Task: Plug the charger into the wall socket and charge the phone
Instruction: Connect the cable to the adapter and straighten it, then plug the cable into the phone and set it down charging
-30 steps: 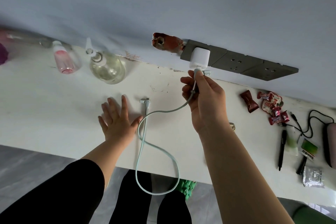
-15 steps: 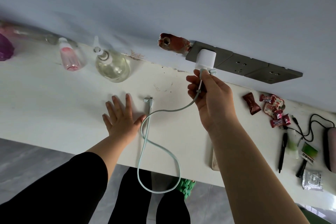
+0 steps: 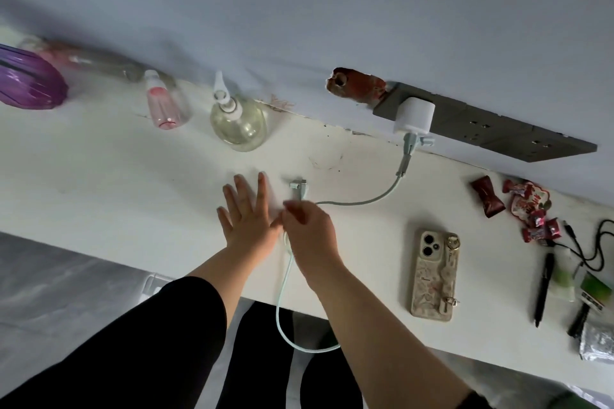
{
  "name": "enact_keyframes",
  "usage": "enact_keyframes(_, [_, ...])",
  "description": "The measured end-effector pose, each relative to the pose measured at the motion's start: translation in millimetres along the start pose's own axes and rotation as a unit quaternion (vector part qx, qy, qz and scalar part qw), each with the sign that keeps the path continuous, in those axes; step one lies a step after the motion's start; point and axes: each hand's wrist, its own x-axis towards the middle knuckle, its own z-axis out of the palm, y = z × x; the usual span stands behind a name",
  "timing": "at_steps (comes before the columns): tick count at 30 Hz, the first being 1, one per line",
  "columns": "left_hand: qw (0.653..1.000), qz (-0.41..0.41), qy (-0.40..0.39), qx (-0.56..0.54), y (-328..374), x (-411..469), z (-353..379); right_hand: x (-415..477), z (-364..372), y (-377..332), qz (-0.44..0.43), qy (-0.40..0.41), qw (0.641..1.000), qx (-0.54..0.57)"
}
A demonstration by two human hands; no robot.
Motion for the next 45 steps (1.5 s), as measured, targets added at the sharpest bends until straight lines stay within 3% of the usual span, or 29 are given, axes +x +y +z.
enact_keyframes(4, [1.0,0.005,0.001,-0.002,-1.4,0.5,-0.5,38.7,13.4,-8.9,-0.018,0.098,0.992,-0.079])
enact_keyframes(8, [1.0,0.019,-0.001,-0.009,-3.1,-1.1,-1.6,60.0,14.3,7.6,0.041,0.127,0.981,-0.137])
enact_keyframes(14, [1.0,0.025,-0.006,-0.013,-3.6,-2.0,-2.0,66.3,14.8,22.8,0.01,0.131,0.974,-0.183])
enact_keyframes(19, [0.999,0.032,0.007,-0.017,-3.4,-5.0,-2.9,50.5,6.5,21.0,0.0,0.09,0.996,-0.016])
enact_keyframes(23, [0.998,0.06,0.024,0.003,-7.5,-13.8,-13.4,21.2,-11.1,12.5,0.01,-0.028,0.988,0.151])
enact_keyframes(28, [0.993,0.11,-0.013,-0.031,-0.1,-50.5,-25.1,-33.1,-50.1,16.8,0.025,-0.108,0.973,0.204])
enact_keyframes(32, [0.978,0.099,-0.056,-0.175,35.4,-99.2,-37.5,-67.7,-96.9,35.6,0.042,-0.08,0.971,0.221])
enact_keyframes(36, [0.964,0.127,-0.043,-0.228,87.6,-146.8,-43.7,-93.9,-155.3,62.1,0.063,-0.02,0.972,0.225])
enact_keyframes(40, [0.921,0.193,-0.098,-0.324,146.3,-175.8,-32.8,-105.9,-208.1,95.3,0.09,0.041,0.959,0.265])
enact_keyframes(45, [0.898,0.312,-0.159,-0.266,217.9,-173.9,7.7,-100.7,-246.9,140.6,0.108,0.095,0.941,0.307])
